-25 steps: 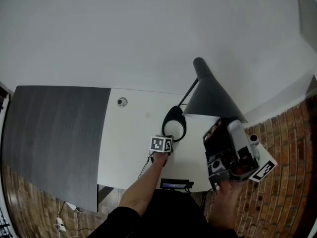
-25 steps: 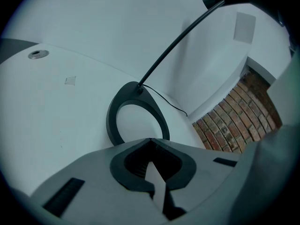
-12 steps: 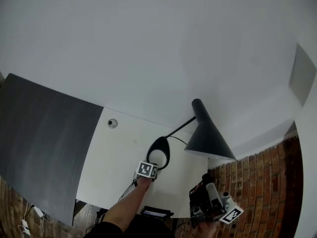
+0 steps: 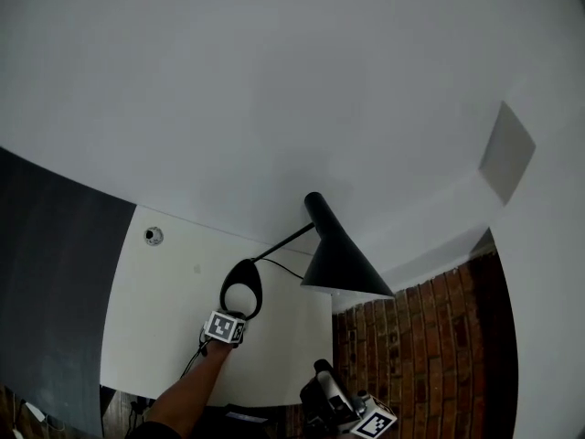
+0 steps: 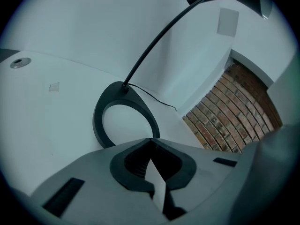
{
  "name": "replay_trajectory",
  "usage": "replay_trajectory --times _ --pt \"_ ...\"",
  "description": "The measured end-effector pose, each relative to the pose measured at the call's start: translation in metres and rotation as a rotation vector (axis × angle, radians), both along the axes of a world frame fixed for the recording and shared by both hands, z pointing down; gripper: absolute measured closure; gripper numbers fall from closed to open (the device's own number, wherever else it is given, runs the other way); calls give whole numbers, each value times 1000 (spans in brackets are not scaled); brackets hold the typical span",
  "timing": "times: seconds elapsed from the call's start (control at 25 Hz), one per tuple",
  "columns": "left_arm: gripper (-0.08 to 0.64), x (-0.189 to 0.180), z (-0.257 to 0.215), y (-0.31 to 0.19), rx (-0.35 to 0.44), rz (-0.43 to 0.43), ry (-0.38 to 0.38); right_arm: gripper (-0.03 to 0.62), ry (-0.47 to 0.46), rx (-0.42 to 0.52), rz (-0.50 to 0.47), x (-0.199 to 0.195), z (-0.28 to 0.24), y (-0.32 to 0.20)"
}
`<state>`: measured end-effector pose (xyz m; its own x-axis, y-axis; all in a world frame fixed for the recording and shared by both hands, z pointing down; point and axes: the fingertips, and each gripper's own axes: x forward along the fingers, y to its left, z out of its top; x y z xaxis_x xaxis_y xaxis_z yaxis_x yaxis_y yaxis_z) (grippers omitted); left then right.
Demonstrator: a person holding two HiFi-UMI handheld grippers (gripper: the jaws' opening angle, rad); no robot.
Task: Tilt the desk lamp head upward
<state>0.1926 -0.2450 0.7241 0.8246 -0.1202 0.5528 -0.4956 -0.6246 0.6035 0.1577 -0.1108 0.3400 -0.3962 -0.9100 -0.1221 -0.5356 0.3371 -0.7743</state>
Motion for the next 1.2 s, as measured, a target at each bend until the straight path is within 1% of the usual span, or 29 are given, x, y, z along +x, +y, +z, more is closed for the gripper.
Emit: replay_trajectory --times 0.08,0.2,0.32,0.4,0.56,0.72,0.76,0.8,0.88,0.92,1.0,1.12,1.2 --pt "548 2 -1 2 -1 0 8 449 30 -11 3 -4 2 7" --pt "548 0 -2 5 -30 -17 28 449 47 -23 11 5 15 23" --pt "548 -1 -4 2 -66 -53 65 449 42 11 -17 -4 6 20" --pt "549 -3 -5 -1 -97 -87 99 449 36 36 -37 1 8 22" --pt "548 -16 -2 5 -193 -161 178 449 26 47 -51 2 9 24" --pt "546 -33 -1 17 -330 -209 286 449 52 42 -48 -5 7 6" --pt "545 -37 -2 17 -365 -219 323 449 68 32 -49 -5 9 0" --pt "543 -39 -8 13 -400 -234 378 449 85 18 -51 -5 12 -7" --pt "520 -39 -39 -2 -456 -262 533 449 110 -19 -59 -4 22 -20" --pt "514 -39 -60 -5 -473 -265 609 449 113 -44 -64 -4 28 -26" --pt "497 -46 -100 -1 -490 -254 733 449 101 -94 -67 -5 43 -33" --pt "492 -63 -154 6 -496 -218 868 449 85 -154 -64 -4 64 -43" --pt "492 -69 -183 11 -480 -173 916 449 90 -184 -65 -2 73 -50"
